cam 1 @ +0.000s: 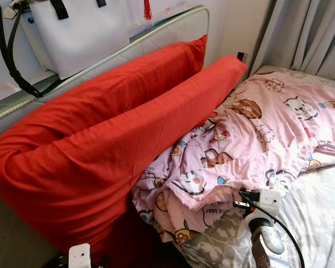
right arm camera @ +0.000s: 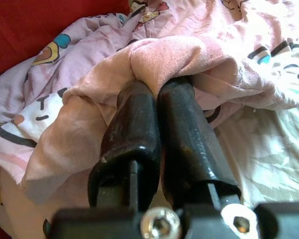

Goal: Clean up the room

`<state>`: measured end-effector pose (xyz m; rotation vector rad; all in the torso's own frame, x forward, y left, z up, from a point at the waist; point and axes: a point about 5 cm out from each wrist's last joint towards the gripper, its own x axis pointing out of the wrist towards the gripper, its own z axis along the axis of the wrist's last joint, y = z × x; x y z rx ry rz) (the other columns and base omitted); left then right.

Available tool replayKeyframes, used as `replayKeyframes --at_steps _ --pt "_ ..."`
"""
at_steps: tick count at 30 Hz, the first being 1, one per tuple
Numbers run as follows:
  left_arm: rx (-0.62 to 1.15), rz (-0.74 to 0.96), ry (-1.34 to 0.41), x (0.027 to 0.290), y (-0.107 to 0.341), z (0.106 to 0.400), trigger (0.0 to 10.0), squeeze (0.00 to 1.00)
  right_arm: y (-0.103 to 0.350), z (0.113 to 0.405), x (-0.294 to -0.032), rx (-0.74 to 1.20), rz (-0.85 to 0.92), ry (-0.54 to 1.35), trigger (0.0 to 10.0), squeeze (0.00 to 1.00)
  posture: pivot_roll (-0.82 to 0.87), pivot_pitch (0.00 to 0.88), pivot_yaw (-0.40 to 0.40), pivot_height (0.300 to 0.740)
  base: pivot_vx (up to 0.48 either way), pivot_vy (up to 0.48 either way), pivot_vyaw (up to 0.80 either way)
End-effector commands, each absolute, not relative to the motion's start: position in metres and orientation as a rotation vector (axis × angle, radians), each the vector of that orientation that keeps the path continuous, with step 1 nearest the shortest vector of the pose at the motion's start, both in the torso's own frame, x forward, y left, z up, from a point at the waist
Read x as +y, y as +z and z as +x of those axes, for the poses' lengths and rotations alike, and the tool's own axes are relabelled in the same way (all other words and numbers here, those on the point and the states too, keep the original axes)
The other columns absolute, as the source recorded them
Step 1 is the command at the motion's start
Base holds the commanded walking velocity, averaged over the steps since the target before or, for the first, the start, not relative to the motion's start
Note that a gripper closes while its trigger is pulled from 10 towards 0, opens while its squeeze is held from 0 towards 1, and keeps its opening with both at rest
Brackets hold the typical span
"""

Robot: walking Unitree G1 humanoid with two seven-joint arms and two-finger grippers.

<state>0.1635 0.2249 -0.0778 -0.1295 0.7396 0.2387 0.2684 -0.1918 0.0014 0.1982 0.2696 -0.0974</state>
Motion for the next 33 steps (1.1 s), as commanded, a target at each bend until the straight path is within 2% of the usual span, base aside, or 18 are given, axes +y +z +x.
replayKeyframes --at_steps 1,9,29,33 --pt "0.806 -0.146 0.255 0.230 -0.084 0.152 10.0 0.00 -0.002 0.267 -0.189 0.292 0.195 -0.098 10.0 0.00 -0.05 0.045 0.011 0.740 0.000 0.000 0.00" --pt "0.871 -0.156 0.242 0.225 -0.091 0.138 10.0 0.00 0.001 0.269 -0.192 0.279 0.189 -0.099 10.0 0.00 -0.06 0.054 0.001 0.740 0.000 0.000 0.00" --pt "0.834 -0.157 0.233 0.224 -0.086 0.152 10.0 0.00 0.002 0.270 -0.194 0.266 0.187 -0.127 10.0 0.00 -0.06 0.063 0.001 0.740 0.000 0.000 0.00" --pt "0.834 -0.155 0.231 0.224 -0.086 0.152 10.0 0.00 0.002 0.270 -0.195 0.265 0.179 -0.135 10.0 0.00 -0.06 0.063 0.001 0.740 -0.240 0.000 0.00"
